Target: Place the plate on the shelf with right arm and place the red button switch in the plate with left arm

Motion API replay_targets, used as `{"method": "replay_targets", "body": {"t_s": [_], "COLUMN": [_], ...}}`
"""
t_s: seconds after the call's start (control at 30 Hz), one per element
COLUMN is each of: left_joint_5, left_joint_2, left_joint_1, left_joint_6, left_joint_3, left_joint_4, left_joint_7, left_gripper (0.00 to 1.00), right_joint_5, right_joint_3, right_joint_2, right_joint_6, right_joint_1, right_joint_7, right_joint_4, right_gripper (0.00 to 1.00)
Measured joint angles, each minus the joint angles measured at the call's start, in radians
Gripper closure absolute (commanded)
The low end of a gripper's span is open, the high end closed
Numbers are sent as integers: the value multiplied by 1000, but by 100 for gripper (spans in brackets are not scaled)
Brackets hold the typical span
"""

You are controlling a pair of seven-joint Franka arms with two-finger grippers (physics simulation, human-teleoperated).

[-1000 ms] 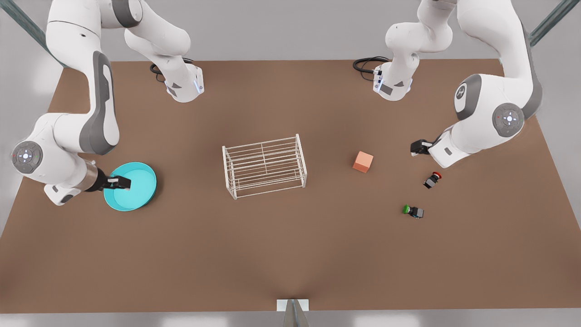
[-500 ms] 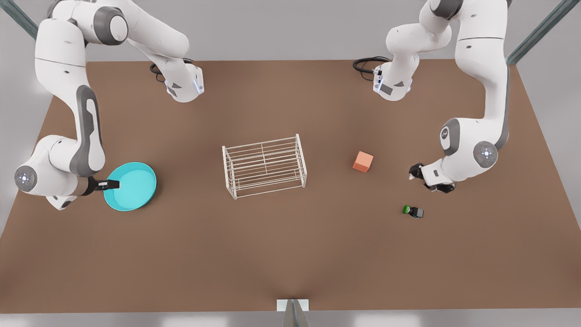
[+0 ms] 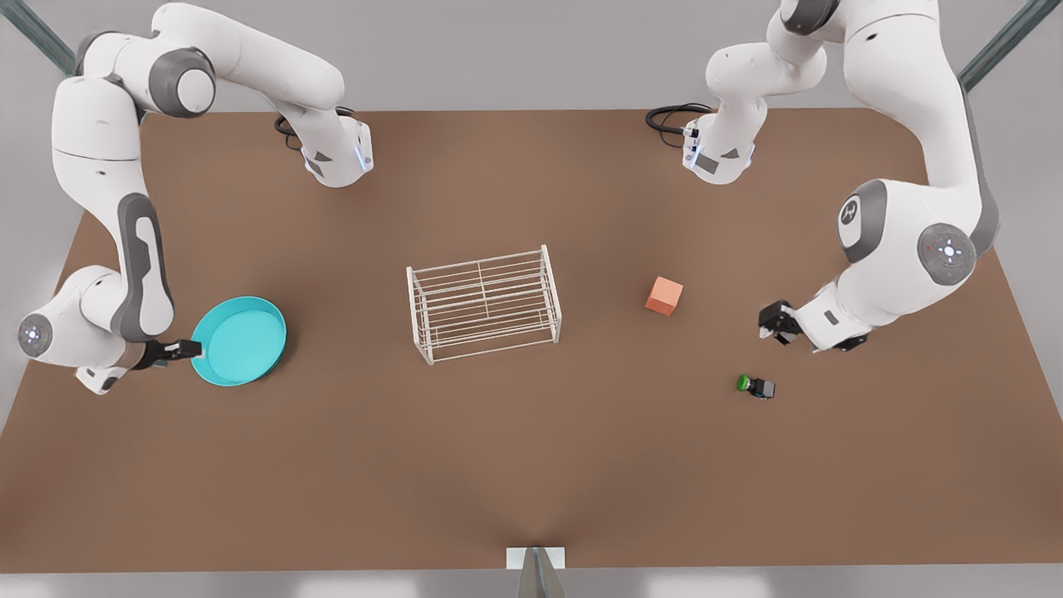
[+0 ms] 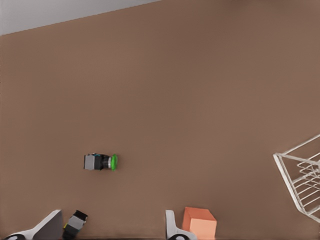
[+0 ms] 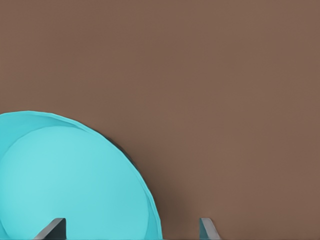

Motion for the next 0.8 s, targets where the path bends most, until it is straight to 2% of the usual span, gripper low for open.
{"method": "replay_targets", "body": {"t_s": [0.1,0.23,0.37,0.47,0.57,0.8], "left_joint_5": [8,13,15,16,16,18], "left_joint_2": [8,24,24,25,25,25], "left_joint_1": [-1,8,26,39,37,39], "left_joint_6": [-25,-43,-55,-60,-63,-66], "left_joint_3": [0,4,6,6,5,5], "left_joint_4": [9,63,68,68,68,68], "left_joint_7": [-61,-128,-162,-170,-176,-186], "left_gripper": [0,0,0,0,0,0], "right_joint_5": [2,4,6,7,9,26], "right_joint_3": [0,0,0,0,1,10], "right_joint_2": [16,26,44,59,62,52], "right_joint_6": [21,59,78,85,83,34], "right_joint_1": [-11,-20,-27,-32,-33,-54], "right_joint_7": [-35,-77,-113,-136,-154,-189], "right_joint_4": [-20,-39,-40,-40,-41,-36], "right_gripper": [0,8,24,29,40,41]}}
